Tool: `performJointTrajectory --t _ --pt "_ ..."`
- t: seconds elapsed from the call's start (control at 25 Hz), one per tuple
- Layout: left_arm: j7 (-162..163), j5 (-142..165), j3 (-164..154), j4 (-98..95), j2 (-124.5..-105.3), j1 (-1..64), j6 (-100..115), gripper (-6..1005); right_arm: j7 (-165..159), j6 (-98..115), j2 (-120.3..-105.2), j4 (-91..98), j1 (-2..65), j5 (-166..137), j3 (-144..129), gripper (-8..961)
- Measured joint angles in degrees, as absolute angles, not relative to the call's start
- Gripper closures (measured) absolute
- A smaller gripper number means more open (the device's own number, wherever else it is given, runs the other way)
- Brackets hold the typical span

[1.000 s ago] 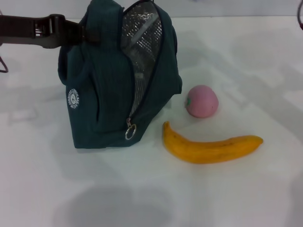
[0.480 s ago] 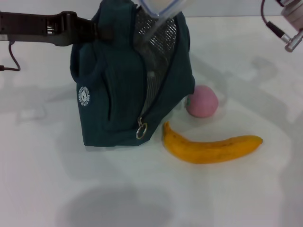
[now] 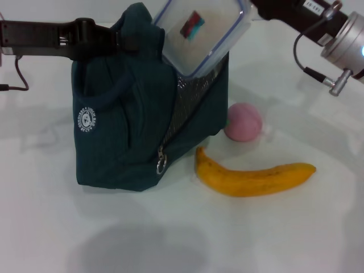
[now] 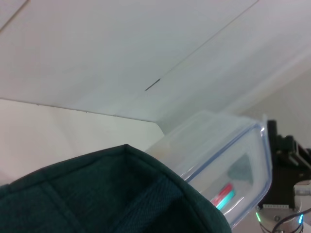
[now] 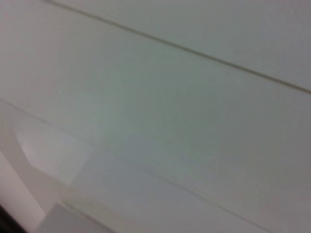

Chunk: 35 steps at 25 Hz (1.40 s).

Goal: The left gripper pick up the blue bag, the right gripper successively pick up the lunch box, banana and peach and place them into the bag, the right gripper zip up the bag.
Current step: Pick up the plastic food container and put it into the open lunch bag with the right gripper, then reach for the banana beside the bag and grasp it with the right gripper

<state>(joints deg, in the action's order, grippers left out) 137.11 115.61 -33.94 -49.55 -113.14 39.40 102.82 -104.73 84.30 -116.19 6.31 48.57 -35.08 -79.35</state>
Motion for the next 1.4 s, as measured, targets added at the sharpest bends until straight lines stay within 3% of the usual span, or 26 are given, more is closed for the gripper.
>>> performJointTrajectory --t 0.68,1.04,1.2,1.4 --pt "137.2 114.4 -33.8 -49.6 -113.07 38.3 102.9 961 -102.4 72.6 -116.19 20.2 44.0 -34.8 -95.7 855" --pt "137.1 114.3 -33.4 -49.6 -112.41 37.6 102.8 961 -99.1 75.2 -115.34 22.8 39.4 -35.1 -92.8 717" --pt "137.0 114.3 -32.7 -49.7 -112.15 37.1 102.5 961 -96.0 77.7 -113.73 24.1 38.1 -38.3 -89.9 605" --pt "137.0 114.3 -32.0 -49.9 -111.79 36.4 102.5 961 -97.8 76.9 -107.72 33.9 36.4 -50.0 -89.2 406"
